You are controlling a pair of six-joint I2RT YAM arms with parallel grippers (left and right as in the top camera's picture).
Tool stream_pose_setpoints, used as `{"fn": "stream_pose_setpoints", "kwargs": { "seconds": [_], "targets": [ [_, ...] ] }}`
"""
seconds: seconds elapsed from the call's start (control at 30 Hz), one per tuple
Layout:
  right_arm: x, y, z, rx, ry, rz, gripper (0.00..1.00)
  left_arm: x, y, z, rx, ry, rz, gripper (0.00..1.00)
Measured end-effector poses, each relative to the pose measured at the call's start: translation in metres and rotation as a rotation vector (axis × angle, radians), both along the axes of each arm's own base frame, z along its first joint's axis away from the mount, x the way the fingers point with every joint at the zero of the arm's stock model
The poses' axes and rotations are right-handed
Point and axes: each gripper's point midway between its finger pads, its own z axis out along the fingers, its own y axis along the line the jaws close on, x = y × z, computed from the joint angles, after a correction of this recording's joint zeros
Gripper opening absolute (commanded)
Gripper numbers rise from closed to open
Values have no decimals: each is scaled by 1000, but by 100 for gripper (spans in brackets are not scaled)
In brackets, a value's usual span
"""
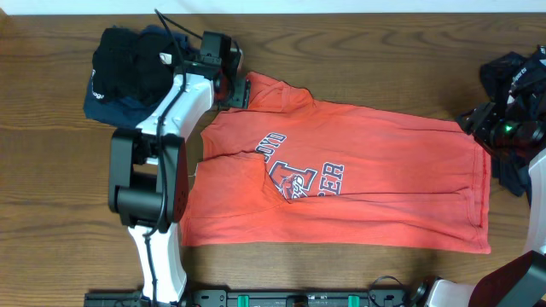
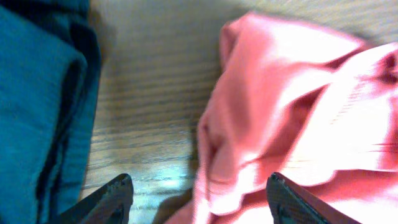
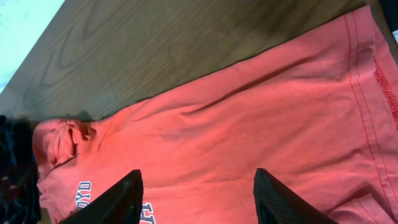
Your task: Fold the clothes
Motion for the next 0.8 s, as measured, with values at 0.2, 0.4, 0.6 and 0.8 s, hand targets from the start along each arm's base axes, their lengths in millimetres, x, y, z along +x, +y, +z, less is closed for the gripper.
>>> {"fn": "stream_pose_setpoints", "kwargs": {
  "seconds": [0.2,0.4,0.6,0.8],
  "targets": [
    [0,0,0,-2,3,-1,55,-3,-13,12,-41,-11,-31,62],
    [-3,1,-2,4,15,-2,55,-4,-16,3,-52,7,-38,55],
    [-5,2,-3,8,25,-2,55,-9,-19,-24,-60,65,-43,43],
    [-6,2,-4,9,29,-3,55,-11,-23,-31,-77,82,-61,36]
  ]
}}
